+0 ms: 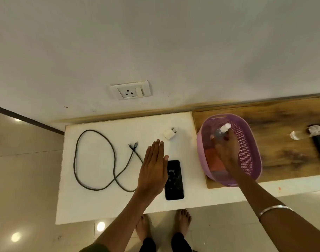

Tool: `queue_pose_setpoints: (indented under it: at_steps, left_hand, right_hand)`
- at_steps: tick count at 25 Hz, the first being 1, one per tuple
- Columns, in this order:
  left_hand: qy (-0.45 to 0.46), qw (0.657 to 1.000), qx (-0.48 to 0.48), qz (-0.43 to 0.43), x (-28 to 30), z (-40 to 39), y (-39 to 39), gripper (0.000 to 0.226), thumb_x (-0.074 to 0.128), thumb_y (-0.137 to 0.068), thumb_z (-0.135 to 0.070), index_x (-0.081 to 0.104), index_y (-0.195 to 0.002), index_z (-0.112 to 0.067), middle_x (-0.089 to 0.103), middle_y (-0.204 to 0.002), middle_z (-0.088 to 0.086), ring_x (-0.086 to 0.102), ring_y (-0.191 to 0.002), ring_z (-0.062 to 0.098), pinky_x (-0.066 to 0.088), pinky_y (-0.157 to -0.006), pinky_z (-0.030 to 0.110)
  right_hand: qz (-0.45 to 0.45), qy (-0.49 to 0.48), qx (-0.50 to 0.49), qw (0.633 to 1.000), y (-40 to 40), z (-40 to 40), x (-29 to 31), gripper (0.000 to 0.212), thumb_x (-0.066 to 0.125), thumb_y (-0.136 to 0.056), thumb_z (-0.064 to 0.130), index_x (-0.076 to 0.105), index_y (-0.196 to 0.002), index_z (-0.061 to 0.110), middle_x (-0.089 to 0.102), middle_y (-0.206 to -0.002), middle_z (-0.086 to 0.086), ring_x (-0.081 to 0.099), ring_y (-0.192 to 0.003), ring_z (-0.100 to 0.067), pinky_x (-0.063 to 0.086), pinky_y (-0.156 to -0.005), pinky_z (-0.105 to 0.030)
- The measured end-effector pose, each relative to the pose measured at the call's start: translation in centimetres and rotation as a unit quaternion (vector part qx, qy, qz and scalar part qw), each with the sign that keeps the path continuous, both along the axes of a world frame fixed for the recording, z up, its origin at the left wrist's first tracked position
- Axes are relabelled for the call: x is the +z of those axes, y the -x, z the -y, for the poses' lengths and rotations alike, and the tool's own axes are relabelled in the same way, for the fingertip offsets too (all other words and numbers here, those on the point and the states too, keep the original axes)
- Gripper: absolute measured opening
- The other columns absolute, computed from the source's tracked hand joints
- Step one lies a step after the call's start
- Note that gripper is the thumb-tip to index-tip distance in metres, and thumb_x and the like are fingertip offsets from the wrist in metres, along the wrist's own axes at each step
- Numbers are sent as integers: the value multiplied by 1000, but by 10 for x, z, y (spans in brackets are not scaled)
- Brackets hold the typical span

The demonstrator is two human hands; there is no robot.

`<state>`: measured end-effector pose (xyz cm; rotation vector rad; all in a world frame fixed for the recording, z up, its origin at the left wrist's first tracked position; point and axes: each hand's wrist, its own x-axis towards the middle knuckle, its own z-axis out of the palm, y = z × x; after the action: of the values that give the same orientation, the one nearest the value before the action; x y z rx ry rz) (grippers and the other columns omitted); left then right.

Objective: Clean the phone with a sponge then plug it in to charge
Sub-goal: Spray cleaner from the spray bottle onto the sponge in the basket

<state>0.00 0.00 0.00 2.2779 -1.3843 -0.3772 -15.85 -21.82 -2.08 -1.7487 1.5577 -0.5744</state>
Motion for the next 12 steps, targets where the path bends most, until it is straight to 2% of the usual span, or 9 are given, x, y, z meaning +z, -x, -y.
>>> queue_pose_setpoints:
  at_steps: [3,5,6,8,10,12]
  left_hand:
    - [-2,1000,8,3,5,7,-1,57,16,-107,-34,23,-156,-5,24,-163,11,11,-152,17,8,-123,34]
    - [1,1000,8,-3,8,12,-1,57,16,-108,-34,28,-155,-4,31,-161,11,18,-152,19,10,-124,31]
    - [14,1000,10,3,11,15,-1,57,16,-108,-34,34,-153,-3,37,-158,12,26,-151,21,13,-124,32]
    - [46,999,13,19,19,22,-2,56,17,-109,-33,47,-145,-2,52,-148,15,45,-142,26,22,-122,35]
    - [83,996,11,23,29,30,-1,53,21,-109,-29,55,-138,-1,62,-138,15,56,-132,27,33,-118,36]
    - [134,991,7,1,43,37,0,47,28,-108,-26,57,-136,-1,65,-133,14,59,-127,26,42,-113,35]
  right_hand:
    - [23,-4,-18,1000,-1,5,3,27,67,-88,14,61,-114,13,65,-98,5,63,-91,-16,44,-69,-16]
    - [32,15,-41,999,0,3,9,23,63,-91,13,60,-114,9,67,-98,1,65,-93,-20,44,-69,-18]
    - [51,24,-59,997,0,1,18,24,61,-93,14,59,-116,10,67,-100,2,65,-93,-18,45,-70,-19]
    - [101,41,-77,991,2,-6,39,30,59,-95,18,53,-124,16,64,-106,7,62,-93,-4,45,-71,-14]
    - [128,75,-56,987,2,-17,62,32,57,-97,24,47,-127,23,61,-112,13,59,-96,8,45,-73,-7]
    - [136,100,-10,986,-3,-31,81,34,55,-98,31,44,-129,25,58,-115,14,57,-101,5,47,-77,-10]
